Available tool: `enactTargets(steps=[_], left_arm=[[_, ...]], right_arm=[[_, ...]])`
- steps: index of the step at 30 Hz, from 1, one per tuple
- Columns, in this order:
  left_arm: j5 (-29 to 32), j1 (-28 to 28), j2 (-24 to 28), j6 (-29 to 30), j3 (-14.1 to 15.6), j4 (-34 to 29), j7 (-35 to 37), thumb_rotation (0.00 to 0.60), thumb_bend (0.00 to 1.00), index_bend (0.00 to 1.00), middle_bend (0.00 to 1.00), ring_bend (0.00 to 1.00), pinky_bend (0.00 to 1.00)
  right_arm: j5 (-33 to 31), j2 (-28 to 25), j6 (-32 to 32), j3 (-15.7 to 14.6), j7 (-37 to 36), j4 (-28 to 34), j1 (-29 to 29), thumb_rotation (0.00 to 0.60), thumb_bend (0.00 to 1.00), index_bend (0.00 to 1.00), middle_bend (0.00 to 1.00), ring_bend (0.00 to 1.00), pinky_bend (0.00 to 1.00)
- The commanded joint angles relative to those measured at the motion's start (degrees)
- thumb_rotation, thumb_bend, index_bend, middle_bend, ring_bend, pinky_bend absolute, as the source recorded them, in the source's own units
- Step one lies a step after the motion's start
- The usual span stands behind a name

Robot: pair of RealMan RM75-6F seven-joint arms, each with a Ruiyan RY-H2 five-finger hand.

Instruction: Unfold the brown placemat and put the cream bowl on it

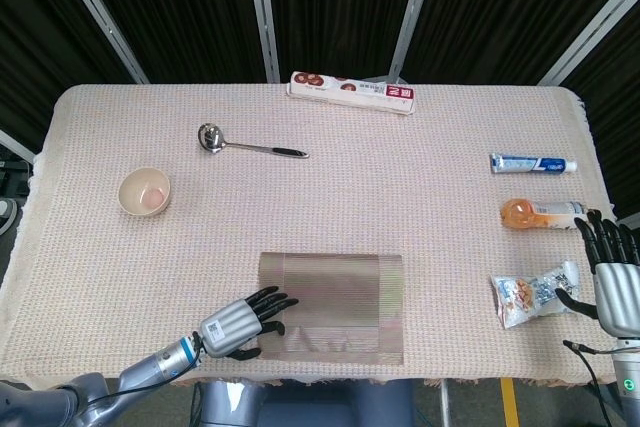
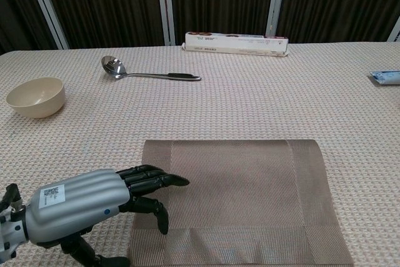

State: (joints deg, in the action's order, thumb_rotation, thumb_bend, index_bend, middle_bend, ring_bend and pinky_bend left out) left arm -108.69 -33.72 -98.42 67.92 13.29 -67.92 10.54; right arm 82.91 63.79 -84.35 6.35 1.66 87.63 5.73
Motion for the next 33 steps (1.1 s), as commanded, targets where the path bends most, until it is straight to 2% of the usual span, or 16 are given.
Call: enactTargets(steps=[1,7,14,23,33], left_arm=[[0.14,0.00,-0.12,-0.20,0.10,0.18,-0.06,0.600,0.28,0.36,0.00,0.00,0.00],[0.45,0.13,-0.50,-0.46,0.38,0.82,0.06,0.600,0.38,0.36,0.00,0.00,0.00],[0.70,0.37,-0.96,-0.31,0.74,1.74,0.44,0.600,0.43,0.36,0.00,0.00,0.00],[1.12,0.81,-1.73,-0.09,1.18,3.20,1.41,0.600,0.43,0.36,0.00,0.00,0.00],[1.73,1.60,-2.42,0.40,1.68,5.49,2.88,0.600,0.44,0.46,0.00,0.00,0.00]], right_arm=[[0.01,0.01,0.04,-0.01,-0.01,0.00,0.02,0.600,0.00,0.00,0.00,0.00,0.00],[-0.02,-0.07,0.12,-0.04,-0.09,0.02,0.03,0.600,0.00,0.00,0.00,0.00,0.00],[-0.01,-0.25,0.13,-0.09,-0.17,0.24,-0.01,0.600,0.00,0.00,0.00,0.00,0.00],[-0.03,-0.46,0.10,-0.09,-0.42,0.32,-0.07,0.600,0.00,0.00,0.00,0.00,0.00],[0.06,-0.57,0.07,-0.11,-0.74,0.37,-0.08,0.600,0.00,0.00,0.00,0.00,0.00]])
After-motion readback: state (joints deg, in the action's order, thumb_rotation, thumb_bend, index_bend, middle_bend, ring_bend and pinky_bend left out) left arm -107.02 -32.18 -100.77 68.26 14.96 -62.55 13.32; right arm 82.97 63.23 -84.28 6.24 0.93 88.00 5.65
